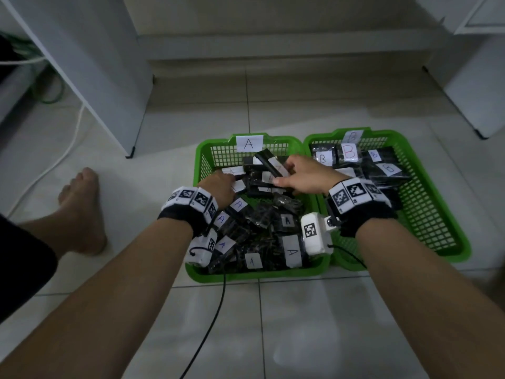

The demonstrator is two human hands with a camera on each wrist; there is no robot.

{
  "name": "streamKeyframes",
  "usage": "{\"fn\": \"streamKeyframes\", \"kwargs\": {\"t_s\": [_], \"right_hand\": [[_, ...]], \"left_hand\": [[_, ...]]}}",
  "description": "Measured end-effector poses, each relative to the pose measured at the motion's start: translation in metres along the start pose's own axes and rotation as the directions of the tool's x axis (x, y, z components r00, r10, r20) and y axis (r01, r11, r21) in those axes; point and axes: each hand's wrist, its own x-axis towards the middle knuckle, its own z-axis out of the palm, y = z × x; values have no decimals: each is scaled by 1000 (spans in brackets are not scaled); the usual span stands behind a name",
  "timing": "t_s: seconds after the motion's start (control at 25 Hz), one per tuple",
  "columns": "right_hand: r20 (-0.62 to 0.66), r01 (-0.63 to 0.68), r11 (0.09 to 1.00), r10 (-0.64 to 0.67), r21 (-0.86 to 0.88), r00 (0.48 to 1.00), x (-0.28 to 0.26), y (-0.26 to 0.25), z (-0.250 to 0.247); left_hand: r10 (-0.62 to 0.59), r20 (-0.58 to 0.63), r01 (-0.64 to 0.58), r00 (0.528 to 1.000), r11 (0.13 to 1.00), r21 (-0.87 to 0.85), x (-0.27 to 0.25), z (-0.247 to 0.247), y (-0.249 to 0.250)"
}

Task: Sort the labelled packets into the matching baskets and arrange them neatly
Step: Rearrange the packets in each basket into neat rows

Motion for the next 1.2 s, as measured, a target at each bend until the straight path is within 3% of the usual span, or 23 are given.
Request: {"fn": "streamKeyframes", "kwargs": {"t_s": [0.2,0.28,0.44,0.68,0.88,1.0,1.08,1.2], "right_hand": [[157,-25,999,31,-44,987,2,0,14],[174,-28,1000,29,-7,984,4,1,13],[205,-48,996,32,73,978,8,4,11],[205,-73,984,38,162,978,9,6,11],[156,-63,971,27,233,987,9,5,11],[39,17,970,-27,241,999,11,3,10],[56,40,987,-50,155,997,12,1,11],[114,22,999,-19,-23,993,12,0,13]], "left_hand": [[65,-15,-61,998,983,171,18,-3,2],[98,-2,-95,995,965,245,25,-12,2],[135,174,-190,975,917,351,30,-17,9],[111,199,-189,974,883,430,33,-31,14],[108,76,-130,991,892,434,33,-31,21],[110,121,-149,987,909,390,29,-30,18],[84,160,-138,984,920,366,25,-28,15],[97,52,-105,994,975,197,20,-26,20]]}}
